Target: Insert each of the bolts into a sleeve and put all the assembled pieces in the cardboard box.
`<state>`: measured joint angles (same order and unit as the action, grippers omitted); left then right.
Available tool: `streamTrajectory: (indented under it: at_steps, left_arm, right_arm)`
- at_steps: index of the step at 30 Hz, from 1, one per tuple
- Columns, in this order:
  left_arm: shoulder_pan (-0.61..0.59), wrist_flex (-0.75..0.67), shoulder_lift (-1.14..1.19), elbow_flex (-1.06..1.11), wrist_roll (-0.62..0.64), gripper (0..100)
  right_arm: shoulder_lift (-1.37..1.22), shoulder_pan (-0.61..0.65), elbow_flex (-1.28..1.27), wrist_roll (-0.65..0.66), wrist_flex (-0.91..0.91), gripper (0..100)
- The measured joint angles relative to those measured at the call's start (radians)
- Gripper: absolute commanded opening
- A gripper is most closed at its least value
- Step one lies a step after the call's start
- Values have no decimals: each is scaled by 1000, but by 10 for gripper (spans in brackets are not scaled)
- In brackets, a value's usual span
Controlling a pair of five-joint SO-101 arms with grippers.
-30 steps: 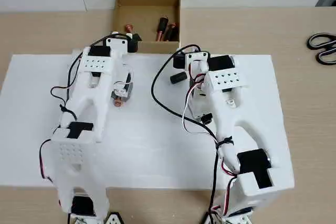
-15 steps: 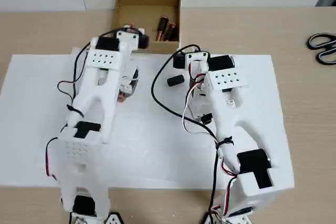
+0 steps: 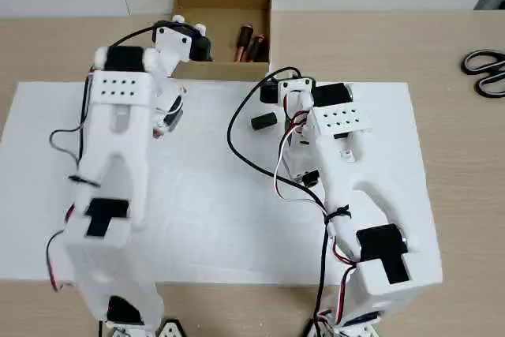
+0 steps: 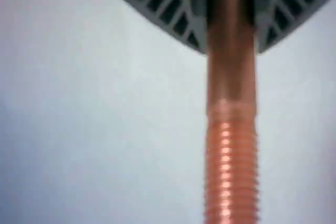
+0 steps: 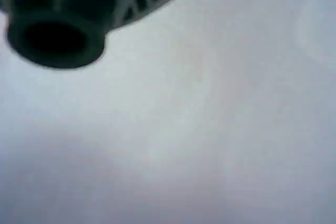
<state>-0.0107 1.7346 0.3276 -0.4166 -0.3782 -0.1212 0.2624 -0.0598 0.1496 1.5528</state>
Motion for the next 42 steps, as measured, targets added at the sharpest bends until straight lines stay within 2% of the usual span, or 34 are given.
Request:
streamTrajectory:
  at_steps: [5,9,15,21,30,38,42]
  left_arm:
    - [2,2,-218,181,-209,6]
    - [2,3,-331,315,-390,6]
    - [2,3,-353,408,-632,6]
    - [3,2,-259,408,-910,6]
    - [2,-5,-97,407,-962,6]
    - [2,-78,74,265,-962,11]
    - [2,-101,167,161,-962,96]
  right_arm:
    - [0,-5,0,49,0,4]
    - [0,-61,0,61,0,4]
    - [2,-178,0,97,0,4]
    - [91,-213,0,109,77,4]
    - [319,-212,0,109,91,4]
    - [439,-212,0,109,91,4]
    - [473,-210,0,109,94,4]
